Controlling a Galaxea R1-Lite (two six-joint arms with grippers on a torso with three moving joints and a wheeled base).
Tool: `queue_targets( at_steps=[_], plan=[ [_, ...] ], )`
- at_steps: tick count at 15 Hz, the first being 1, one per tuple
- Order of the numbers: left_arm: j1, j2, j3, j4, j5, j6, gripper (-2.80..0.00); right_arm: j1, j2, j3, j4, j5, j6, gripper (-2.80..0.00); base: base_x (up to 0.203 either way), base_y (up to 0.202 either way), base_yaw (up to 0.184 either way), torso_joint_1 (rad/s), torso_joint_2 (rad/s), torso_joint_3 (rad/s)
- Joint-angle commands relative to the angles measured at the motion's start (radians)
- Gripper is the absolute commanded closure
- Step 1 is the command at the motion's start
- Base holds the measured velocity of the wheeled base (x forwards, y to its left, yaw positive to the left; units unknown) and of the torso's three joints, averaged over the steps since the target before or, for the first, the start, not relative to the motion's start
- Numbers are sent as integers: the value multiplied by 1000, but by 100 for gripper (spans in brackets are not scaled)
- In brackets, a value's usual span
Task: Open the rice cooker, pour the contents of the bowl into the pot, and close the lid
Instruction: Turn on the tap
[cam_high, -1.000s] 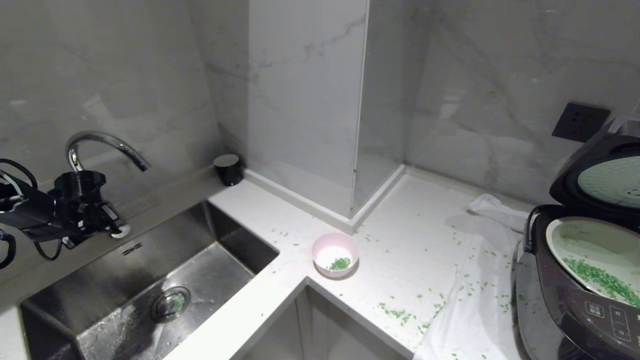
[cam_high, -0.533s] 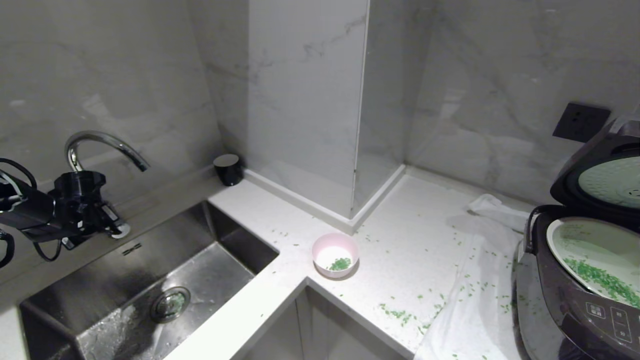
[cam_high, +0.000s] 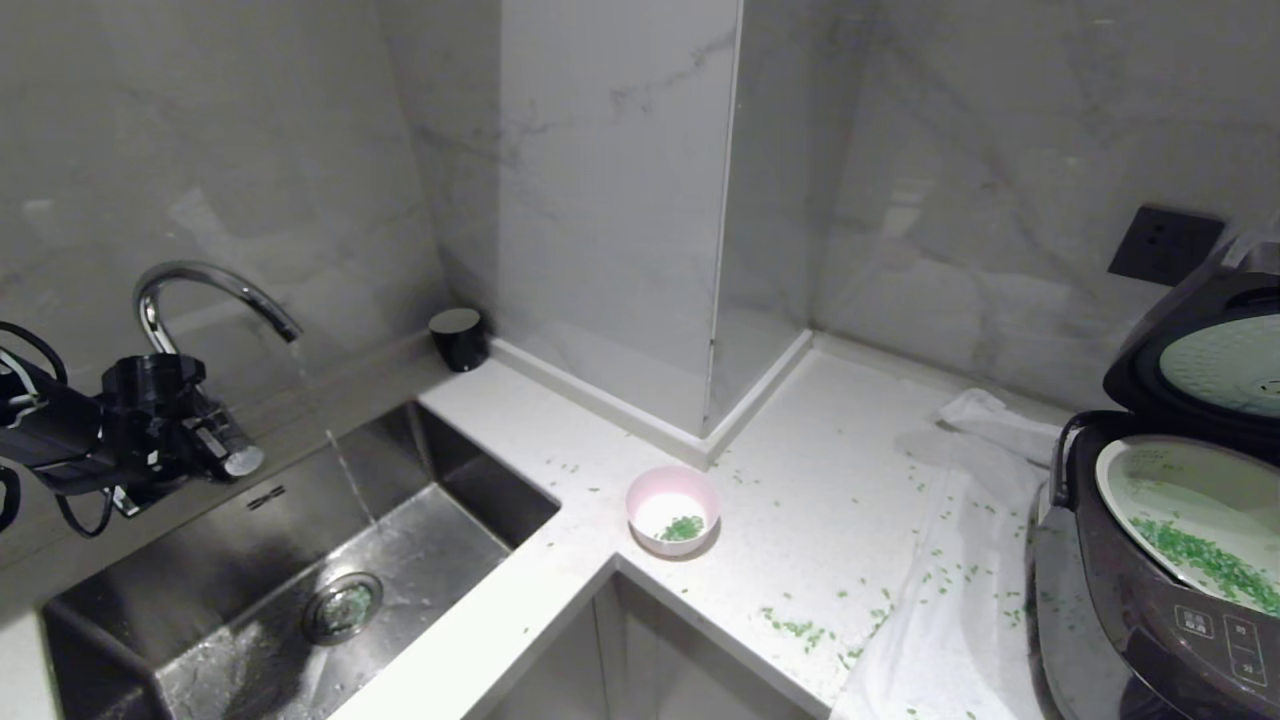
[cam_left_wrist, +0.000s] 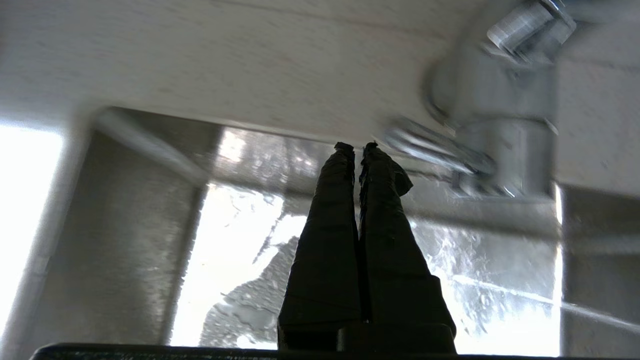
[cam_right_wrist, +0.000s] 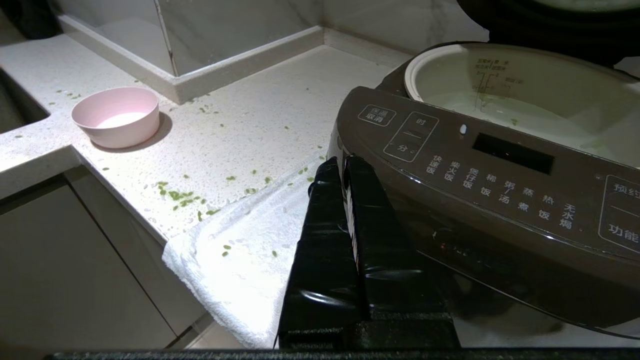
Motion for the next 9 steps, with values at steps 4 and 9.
queue_targets(
  at_steps=[4, 9],
  plan=[
    [-3, -23, 7, -9, -2, -8, 0, 0, 1, 2, -1, 1, -1, 0, 0, 0, 0, 0, 0, 0],
    [-35, -195, 234, -11, -97, -8, 0, 0, 1, 2, 0, 1, -1, 0, 0, 0, 0, 0, 0, 0]
  ],
)
